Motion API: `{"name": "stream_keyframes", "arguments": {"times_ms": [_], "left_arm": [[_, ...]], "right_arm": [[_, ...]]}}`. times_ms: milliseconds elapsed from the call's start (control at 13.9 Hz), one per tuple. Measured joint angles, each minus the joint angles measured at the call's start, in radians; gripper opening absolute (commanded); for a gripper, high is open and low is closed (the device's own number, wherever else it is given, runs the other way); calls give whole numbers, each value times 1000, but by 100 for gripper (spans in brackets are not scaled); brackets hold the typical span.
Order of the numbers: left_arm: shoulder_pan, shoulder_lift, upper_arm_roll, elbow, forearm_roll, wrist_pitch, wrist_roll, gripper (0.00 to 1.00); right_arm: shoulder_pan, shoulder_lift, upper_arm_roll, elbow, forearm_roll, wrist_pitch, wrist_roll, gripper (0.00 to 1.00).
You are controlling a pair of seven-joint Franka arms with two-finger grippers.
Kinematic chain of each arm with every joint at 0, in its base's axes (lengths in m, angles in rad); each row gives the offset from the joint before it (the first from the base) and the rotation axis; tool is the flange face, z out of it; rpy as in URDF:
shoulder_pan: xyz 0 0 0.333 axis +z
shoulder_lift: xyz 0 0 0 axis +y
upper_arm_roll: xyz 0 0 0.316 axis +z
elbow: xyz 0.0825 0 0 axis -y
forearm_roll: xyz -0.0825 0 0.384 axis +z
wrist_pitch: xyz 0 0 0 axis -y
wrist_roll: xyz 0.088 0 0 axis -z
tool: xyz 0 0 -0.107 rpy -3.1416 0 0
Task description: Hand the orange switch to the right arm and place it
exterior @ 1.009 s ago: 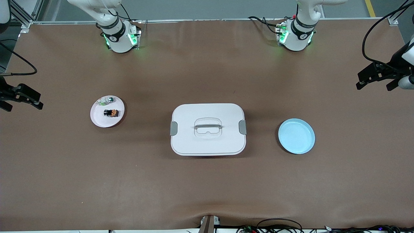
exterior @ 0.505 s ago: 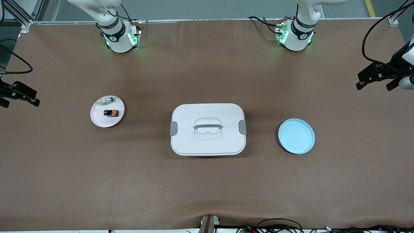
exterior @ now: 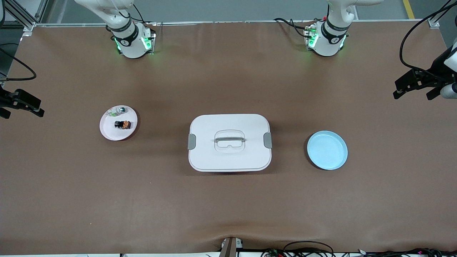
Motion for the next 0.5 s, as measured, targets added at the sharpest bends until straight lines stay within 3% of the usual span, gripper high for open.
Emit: {"name": "stream_keyframes", "arguments": {"times_ms": [505], "left_arm": [[0,0,0,0,0,0,0,100]], "right_arm": [[0,-2,8,31,0,-50,-52,100]]}}
